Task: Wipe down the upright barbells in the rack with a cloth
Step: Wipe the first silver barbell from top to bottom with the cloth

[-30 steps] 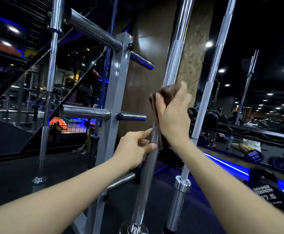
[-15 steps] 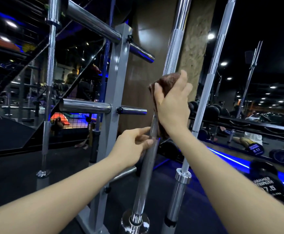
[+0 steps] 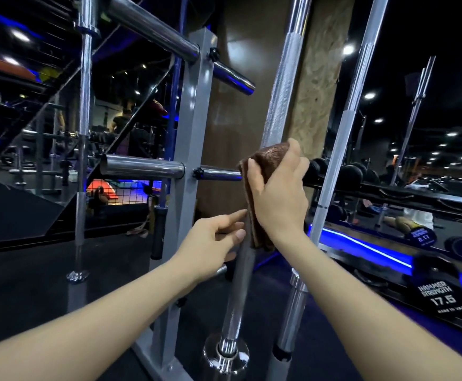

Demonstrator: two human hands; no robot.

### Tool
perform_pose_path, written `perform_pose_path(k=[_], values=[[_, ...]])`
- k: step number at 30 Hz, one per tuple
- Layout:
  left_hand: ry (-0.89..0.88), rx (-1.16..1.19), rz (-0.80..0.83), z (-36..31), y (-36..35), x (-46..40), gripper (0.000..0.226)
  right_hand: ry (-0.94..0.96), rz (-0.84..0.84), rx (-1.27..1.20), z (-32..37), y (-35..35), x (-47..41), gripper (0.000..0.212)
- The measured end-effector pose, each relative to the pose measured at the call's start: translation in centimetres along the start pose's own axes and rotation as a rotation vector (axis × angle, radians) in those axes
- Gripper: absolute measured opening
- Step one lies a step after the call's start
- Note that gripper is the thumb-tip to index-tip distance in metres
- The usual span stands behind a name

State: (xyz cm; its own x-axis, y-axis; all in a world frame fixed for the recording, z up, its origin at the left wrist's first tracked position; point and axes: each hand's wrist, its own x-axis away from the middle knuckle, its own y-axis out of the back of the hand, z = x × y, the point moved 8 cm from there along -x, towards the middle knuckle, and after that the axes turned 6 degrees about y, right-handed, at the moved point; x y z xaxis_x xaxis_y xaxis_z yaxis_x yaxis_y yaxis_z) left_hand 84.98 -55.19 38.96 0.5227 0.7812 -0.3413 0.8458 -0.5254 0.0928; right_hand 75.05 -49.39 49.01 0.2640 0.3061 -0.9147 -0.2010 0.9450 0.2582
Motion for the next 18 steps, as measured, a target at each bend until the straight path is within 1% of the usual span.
perform_pose_path(k=[3,6,8,11,14,16,18], values=[[-0.018,0.026,0.019,0.4,-0.1,-0.4,0.035,-0.03,0.004,-0.063,-1.1,-0.8,2.6,0.074],[-0.006,-0.012,0.038,0.6,-0.1,-0.3,0.034,-0.037,0.107,-0.047,-2.0,-1.6,5.7,0.077],[0.017,-0.024,0.048,0.8,-0.3,0.1,0.032,-0.026,0.137,-0.013,-2.0,-1.4,6.1,0.076],[0.06,-0.001,0.046,0.9,-0.3,0.2,0.028,0.014,0.096,-0.013,-0.7,-0.3,3.7,0.074],[0.08,-0.014,0.054,0.7,-0.3,-0.1,0.037,-0.014,-0.008,-0.005,0.0,0.7,0.1,0.072],[0.068,-0.032,0.063,0.6,-0.3,-0.1,0.035,-0.034,-0.002,-0.023,-0.3,0.2,0.9,0.072],[0.066,-0.046,0.074,0.6,-0.3,0.0,0.03,-0.067,0.049,-0.044,-1.1,-0.6,3.9,0.074]])
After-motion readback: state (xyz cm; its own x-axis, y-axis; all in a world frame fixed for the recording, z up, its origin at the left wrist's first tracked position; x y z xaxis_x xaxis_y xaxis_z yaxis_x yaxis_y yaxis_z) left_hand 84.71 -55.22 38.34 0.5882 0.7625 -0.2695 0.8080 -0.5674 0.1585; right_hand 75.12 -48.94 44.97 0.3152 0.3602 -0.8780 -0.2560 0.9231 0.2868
